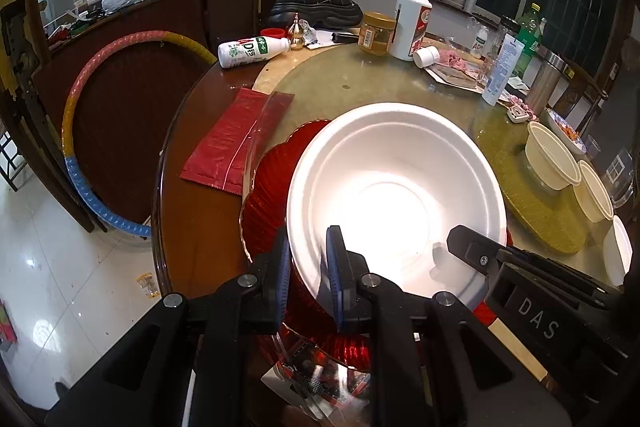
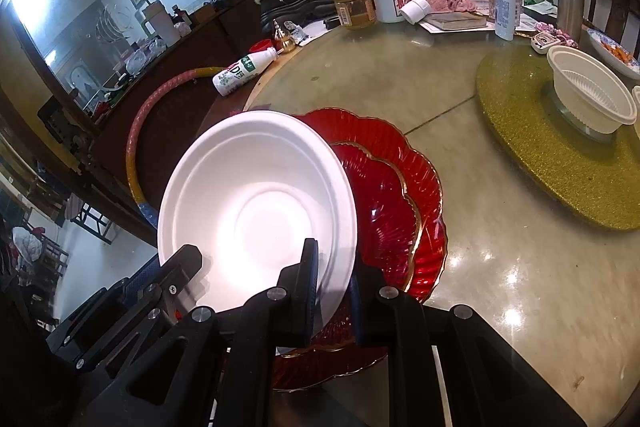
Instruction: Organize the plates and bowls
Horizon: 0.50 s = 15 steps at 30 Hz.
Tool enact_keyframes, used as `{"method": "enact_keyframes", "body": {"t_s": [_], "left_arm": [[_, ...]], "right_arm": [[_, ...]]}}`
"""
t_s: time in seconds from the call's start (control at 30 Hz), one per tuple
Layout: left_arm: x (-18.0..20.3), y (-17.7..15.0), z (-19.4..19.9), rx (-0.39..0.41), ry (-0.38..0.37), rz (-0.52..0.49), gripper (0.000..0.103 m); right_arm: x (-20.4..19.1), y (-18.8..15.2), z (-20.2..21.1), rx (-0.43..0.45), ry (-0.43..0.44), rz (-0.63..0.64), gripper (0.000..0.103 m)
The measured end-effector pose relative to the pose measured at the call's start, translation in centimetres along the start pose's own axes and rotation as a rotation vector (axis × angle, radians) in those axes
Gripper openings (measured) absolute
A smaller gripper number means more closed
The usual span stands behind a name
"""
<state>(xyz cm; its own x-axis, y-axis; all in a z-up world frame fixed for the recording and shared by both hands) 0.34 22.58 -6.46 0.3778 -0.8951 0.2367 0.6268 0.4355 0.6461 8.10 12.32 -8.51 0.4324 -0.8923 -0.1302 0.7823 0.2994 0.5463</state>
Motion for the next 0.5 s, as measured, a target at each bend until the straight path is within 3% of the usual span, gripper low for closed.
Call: {"method": "enact_keyframes", "body": {"t_s": [0.2, 0.27, 0.4, 0.5], "left_arm": [[-0.1, 0.2, -0.1, 0.008, 0.014, 0.007, 0.015], [-0.3, 0.3, -0.2, 0.013, 0.018, 0.014, 0.015], [-0.6, 0.4, -0.1, 0.019, 0.003, 0.048, 0.015], [-0.8, 0.4, 0.3, 0.031, -0.019, 0.08, 0.024]], "right_arm": [[0.3, 0.1, -0.2, -0.008, 0.002, -0.012, 0.016], [0.6, 0.2, -0.3, -0.008, -0.003, -0.023, 0.024], [1.1, 0.4, -0.2, -0.003, -0.002, -0.043, 0.025], [1.7, 0.5, 0.1, 0.002, 0.008, -0.071, 0.04]]}}
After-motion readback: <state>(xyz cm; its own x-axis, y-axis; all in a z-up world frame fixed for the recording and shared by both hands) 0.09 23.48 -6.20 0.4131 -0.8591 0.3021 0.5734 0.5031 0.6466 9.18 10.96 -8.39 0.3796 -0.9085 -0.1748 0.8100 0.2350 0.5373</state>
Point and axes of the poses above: each gripper's, at about its wrist camera, not at the fingertips, and z roughly against the way its jaws point, x to its right, y to its top, the point moved 6 cm from there along -z, roughly the way its jaws point, and after that the axes turned 11 degrees about -y, right-handed, at the moved point
